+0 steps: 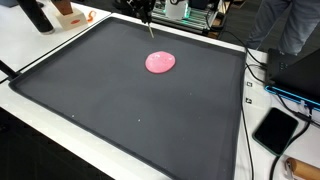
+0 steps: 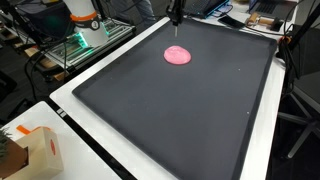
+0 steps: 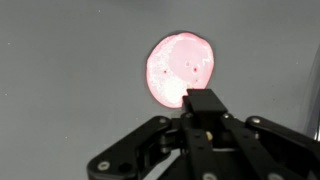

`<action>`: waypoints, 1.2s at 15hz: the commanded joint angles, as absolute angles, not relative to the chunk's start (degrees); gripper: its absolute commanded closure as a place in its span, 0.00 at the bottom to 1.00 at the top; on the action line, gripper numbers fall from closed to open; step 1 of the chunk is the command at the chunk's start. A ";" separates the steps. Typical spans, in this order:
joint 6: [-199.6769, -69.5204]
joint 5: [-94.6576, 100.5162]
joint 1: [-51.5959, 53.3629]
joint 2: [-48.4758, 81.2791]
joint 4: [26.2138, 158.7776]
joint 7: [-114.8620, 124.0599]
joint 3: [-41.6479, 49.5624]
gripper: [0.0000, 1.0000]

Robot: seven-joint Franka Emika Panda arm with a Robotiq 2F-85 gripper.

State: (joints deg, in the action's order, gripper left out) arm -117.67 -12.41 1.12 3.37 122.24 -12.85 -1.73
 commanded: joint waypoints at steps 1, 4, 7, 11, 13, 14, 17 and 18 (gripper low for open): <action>-119.65 -16.71 -0.39 3.54 124.81 -14.64 -0.72 0.97; -120.61 -20.20 -1.50 4.12 125.79 -16.60 -0.02 0.97; -121.86 -23.37 -2.45 4.79 126.61 -18.51 0.47 0.97; -123.08 -26.42 -3.74 5.97 127.06 -20.85 0.99 0.97; -123.43 -27.72 -4.29 6.60 127.26 -21.77 1.17 0.97; -123.50 -28.30 -4.55 6.89 127.30 -22.03 1.22 0.97; -123.27 -29.89 -5.33 7.93 127.10 -23.16 1.30 0.97; -123.18 -30.30 -5.53 8.27 126.99 -23.47 1.33 0.97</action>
State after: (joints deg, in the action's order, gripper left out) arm -122.34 -27.77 -4.68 7.58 126.31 -21.31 1.25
